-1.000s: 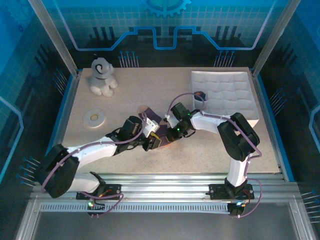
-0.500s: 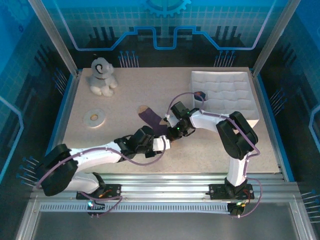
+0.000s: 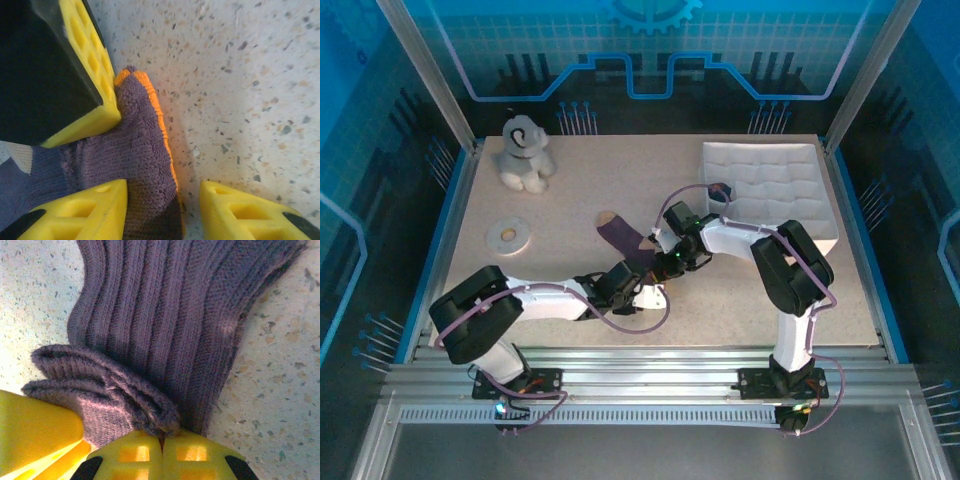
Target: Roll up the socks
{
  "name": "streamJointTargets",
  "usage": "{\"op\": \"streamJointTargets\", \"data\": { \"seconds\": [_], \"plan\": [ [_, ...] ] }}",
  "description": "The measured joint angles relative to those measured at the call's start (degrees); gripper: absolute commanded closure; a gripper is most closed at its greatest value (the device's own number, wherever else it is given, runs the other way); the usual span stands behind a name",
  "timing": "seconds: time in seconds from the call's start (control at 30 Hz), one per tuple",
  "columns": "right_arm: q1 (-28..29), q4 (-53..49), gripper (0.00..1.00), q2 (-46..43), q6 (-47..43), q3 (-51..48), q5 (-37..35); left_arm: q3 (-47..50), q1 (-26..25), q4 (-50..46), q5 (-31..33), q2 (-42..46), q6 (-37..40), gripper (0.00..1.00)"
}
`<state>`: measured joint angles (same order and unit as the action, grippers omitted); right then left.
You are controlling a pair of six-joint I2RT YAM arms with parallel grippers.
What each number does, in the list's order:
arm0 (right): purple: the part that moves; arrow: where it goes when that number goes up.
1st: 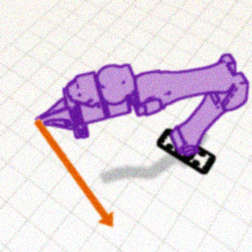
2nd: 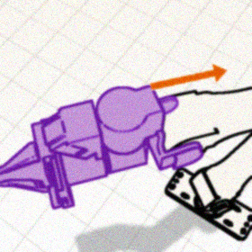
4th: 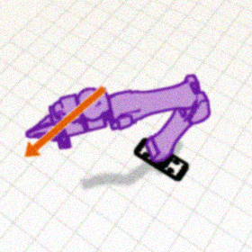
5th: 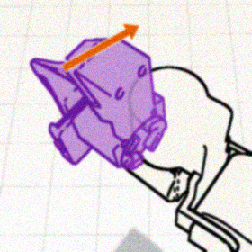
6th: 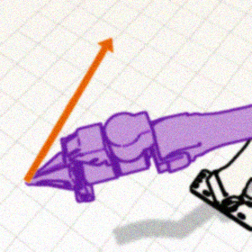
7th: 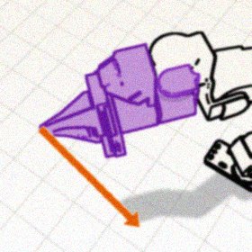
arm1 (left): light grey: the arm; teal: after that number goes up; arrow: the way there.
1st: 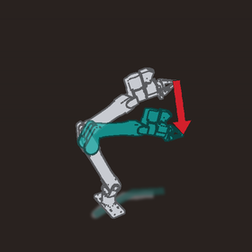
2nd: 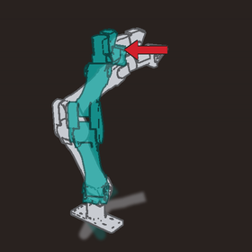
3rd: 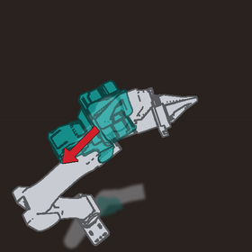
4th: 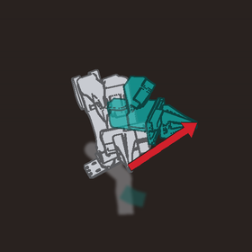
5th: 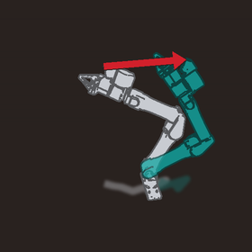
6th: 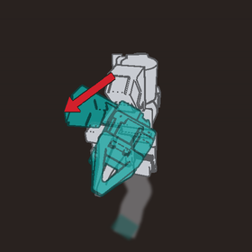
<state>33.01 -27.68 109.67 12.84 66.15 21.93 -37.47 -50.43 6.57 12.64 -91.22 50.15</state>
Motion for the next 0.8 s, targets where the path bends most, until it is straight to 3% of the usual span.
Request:
{"op": "streamJointTargets", "data": {
  "seconds": [0.2,0.27,0.33,0.53,0.7,0.8],
  "plan": [
    [-0.46,-0.42,1.00,0.39,-0.46,0.24,1.11,-0.74,-0.94,0.59,2.36,-1.49,1.99,0.62],
    [-0.52,-0.42,0.97,0.39,-0.81,0.24,1.38,-0.94,-1.25,0.52,2.89,-1.97,2.67,0.76],
    [-0.63,-0.42,0.94,0.39,-1.09,0.20,1.66,-1.77,-1.55,0.59,3.87,-3.23,3.04,1.00],
    [-2.25,1.62,0.79,-1.62,-2.47,-2.82,2.45,-6.21,-1.22,-2.27,5.77,-5.84,0.72,1.00],
    [-4.26,2.73,0.64,-8.11,-3.41,-9.22,3.02,-7.45,-1.20,-5.42,1.07,-5.18,-4.68,1.00],
    [-6.64,2.45,0.62,-13.51,-4.13,-12.39,2.97,-8.94,-1.22,-9.27,-2.12,-4.70,-7.78,1.00]
  ]
}}
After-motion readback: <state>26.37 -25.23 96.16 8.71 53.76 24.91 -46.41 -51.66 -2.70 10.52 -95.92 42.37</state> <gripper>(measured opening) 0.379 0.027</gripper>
